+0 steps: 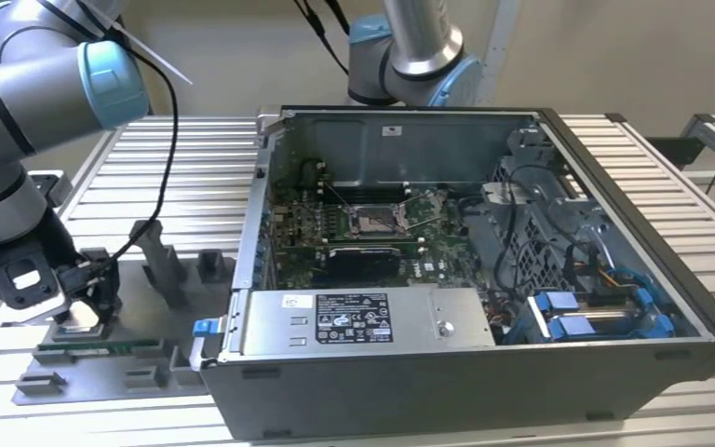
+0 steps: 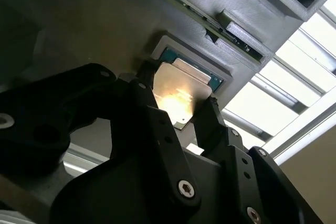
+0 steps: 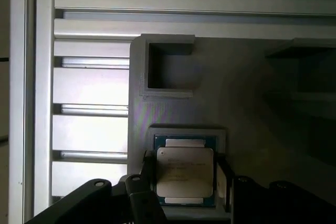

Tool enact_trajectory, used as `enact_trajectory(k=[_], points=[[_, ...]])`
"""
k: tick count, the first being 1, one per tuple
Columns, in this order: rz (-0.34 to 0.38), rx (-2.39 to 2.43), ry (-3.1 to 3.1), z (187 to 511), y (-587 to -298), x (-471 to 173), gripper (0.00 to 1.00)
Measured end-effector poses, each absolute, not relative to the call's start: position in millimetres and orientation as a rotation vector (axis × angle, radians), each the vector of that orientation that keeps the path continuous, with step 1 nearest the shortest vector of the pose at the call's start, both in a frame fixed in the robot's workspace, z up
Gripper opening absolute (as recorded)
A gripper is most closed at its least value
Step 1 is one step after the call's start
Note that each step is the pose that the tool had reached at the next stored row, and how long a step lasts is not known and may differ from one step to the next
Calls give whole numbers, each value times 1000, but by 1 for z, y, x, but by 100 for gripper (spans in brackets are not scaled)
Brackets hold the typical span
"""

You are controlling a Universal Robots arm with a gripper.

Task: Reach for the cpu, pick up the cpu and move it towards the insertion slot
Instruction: 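Pick up the cpu and move it towards the insertion slot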

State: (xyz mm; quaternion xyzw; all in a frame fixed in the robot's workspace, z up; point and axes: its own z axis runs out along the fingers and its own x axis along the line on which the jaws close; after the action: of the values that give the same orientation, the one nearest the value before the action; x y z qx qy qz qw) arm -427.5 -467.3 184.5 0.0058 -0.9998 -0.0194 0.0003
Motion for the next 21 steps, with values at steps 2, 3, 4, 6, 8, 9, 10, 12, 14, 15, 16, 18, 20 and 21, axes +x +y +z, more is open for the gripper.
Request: enact_trajectory(k=[2, 3, 4, 6, 8, 9, 10, 12, 14, 15, 16, 18, 20, 21], points=[[-61, 19, -3140, 185, -467, -427, 0], [-61, 19, -3140, 185, -467, -427, 0], [-61, 19, -3140, 185, -467, -427, 0], [-61, 19, -3140, 185, -467, -427, 0], [-61, 19, -3141, 185, -467, -427, 0], [-61, 19, -3141, 186, -467, -427, 0], [-61, 19, -3140, 188, -467, -427, 0], [-61, 19, -3140, 191, -467, -427, 0], [-61, 19, -3140, 196, -467, -428, 0], [-61, 19, -3140, 198, -467, -428, 0], [-61, 19, -3140, 200, -467, -428, 0], [-61, 19, -3140, 203, -467, -428, 0], [-61, 19, -3140, 206, -467, -428, 0], [-61, 19, -3140, 207, -467, -428, 0]])
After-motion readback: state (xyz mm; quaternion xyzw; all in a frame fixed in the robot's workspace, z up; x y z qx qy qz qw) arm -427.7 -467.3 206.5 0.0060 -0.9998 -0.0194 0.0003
